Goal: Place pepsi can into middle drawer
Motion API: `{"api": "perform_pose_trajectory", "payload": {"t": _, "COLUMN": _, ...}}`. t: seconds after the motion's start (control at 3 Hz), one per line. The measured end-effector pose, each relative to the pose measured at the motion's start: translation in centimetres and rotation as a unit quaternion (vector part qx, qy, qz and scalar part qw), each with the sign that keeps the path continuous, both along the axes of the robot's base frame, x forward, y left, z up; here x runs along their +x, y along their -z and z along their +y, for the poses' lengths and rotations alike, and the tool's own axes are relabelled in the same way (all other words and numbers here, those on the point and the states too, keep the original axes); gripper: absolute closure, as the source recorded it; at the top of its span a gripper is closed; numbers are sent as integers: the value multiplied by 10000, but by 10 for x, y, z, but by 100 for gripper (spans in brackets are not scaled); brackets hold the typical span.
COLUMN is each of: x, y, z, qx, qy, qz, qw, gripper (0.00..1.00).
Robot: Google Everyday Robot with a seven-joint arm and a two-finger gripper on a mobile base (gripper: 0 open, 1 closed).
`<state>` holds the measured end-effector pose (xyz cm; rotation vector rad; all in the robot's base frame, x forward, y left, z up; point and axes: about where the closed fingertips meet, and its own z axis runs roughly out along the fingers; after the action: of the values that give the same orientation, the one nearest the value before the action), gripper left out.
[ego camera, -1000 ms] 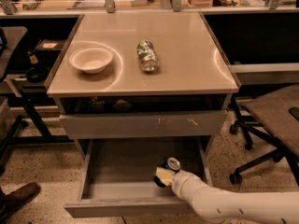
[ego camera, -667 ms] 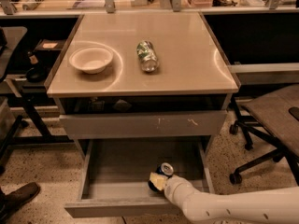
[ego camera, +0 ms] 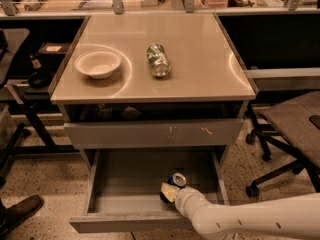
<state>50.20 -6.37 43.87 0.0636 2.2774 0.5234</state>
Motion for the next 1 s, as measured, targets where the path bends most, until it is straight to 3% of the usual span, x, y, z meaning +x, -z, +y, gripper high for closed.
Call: {"api": "perform_pose_trajectory", "payload": {"t": 1.0, "x": 36, "y": 10, "z": -3, "qx": -537, "qy": 19, "qz": -34, "qw": 9985, "gripper": 100}}
